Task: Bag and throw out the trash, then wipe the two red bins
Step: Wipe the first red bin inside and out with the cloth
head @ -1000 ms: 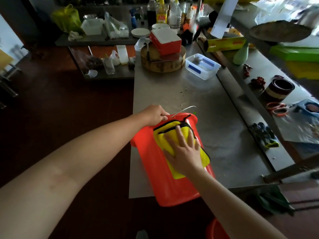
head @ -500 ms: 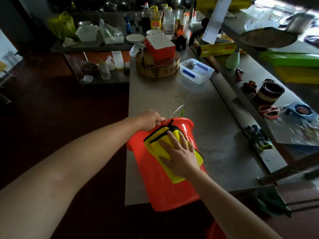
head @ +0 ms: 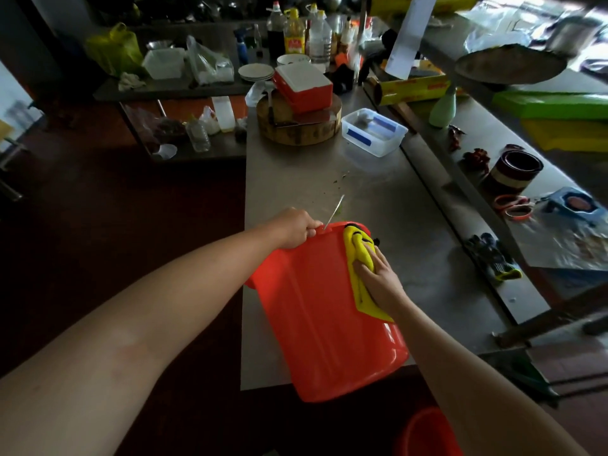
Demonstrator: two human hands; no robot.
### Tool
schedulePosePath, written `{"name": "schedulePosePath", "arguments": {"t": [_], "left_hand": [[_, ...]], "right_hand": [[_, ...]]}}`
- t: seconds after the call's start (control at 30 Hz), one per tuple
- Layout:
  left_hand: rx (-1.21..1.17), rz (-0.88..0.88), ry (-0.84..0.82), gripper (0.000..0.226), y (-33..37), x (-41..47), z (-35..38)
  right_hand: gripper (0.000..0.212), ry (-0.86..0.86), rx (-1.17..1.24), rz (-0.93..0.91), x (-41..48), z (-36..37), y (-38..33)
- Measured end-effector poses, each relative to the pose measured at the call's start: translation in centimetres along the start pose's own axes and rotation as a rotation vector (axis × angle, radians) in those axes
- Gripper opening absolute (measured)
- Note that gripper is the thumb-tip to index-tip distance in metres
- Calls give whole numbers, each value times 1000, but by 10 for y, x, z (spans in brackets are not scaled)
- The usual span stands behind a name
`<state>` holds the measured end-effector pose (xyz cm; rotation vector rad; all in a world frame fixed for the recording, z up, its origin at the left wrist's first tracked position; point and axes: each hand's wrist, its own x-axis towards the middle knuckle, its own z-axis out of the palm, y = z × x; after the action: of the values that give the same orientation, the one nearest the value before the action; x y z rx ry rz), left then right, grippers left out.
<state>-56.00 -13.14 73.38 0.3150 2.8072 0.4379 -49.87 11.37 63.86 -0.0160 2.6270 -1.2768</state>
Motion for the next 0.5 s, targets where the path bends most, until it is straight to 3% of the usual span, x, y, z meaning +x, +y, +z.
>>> {"name": "schedulePosePath", "arguments": {"t": [0.1,0.27,0.37,0.5], "left_hand": [[15,-3,17,36,8,6,2],[46,14,13,35,21,16,4],[53,17,3,36,23,20,5],[52,16,0,36,18,21,9]], "right_hand": [[64,41,-298,-27,-19,16,-17],[68,118,-676,-310,-71,69,-36],[72,133,-777,-431,-88,91,-37],[67,126,-720,-426,-87,80,-31]]}}
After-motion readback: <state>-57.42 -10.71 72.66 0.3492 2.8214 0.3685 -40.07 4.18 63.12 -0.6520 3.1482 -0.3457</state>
